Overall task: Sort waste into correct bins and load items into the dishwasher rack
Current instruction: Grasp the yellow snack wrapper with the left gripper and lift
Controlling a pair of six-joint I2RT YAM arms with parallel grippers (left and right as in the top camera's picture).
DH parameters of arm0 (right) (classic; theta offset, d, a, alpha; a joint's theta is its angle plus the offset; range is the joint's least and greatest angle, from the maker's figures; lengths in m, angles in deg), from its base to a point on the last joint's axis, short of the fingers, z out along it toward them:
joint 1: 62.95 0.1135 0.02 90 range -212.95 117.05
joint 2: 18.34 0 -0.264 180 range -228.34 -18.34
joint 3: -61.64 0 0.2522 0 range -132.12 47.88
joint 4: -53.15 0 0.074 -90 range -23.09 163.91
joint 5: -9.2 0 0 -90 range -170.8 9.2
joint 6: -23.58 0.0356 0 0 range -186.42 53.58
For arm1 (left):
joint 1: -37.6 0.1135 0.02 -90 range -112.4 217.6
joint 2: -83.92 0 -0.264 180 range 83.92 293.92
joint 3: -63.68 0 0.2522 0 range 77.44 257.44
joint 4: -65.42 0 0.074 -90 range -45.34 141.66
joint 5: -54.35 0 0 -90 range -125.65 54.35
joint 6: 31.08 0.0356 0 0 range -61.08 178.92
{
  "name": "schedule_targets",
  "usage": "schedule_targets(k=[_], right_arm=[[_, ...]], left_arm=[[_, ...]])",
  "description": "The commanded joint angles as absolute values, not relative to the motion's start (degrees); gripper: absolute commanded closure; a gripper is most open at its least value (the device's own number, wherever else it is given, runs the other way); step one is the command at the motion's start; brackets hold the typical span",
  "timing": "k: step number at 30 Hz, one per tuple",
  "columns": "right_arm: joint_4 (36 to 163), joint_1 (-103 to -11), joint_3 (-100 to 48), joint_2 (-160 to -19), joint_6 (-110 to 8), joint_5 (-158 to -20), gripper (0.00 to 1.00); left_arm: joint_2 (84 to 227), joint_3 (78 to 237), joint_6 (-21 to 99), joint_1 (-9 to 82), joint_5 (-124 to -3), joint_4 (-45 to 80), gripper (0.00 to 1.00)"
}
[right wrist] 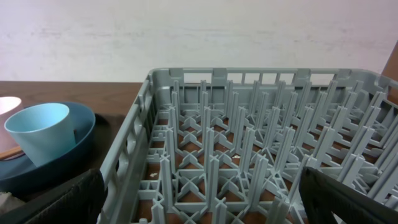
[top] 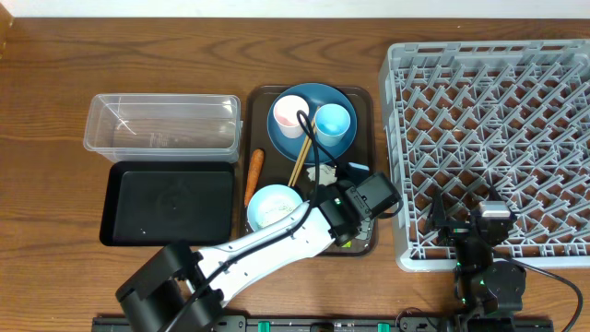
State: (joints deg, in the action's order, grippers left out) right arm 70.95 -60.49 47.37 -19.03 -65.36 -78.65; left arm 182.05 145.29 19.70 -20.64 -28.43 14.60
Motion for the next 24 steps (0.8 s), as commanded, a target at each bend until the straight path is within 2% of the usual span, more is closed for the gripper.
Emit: schedule_targets(k=[1,8,14,19,24], right_arm=[[71.01,-59.97,47.56,-18.62,-65.19,-78.47,0.01],[71.01,-59.97,47.56,-18.62,-65.19,-78.47,0.01],[71.01,-59.97,47.56,-18.62,-65.19,-78.47,0.01],[71.01,-59.97,47.56,-18.62,-65.19,-78.47,0.01],[71.01,-59.97,47.56,-18.62,-65.19,-78.47,0.01]], left_arm=[[183.78,144.7,19.18,-20.73,-26.03,15.15,0.3],[186.84,144.7,19.2,-20.73,-23.03,16.85,0.34],[187.45,144.7,19.2,-20.73,-22.48,17.31,0.49],[187.67,144.66,19.2,-20.73,-22.48,17.55,0.5],[188.54,144.33,19.2,-20.73,-22.48,17.55,0.65]])
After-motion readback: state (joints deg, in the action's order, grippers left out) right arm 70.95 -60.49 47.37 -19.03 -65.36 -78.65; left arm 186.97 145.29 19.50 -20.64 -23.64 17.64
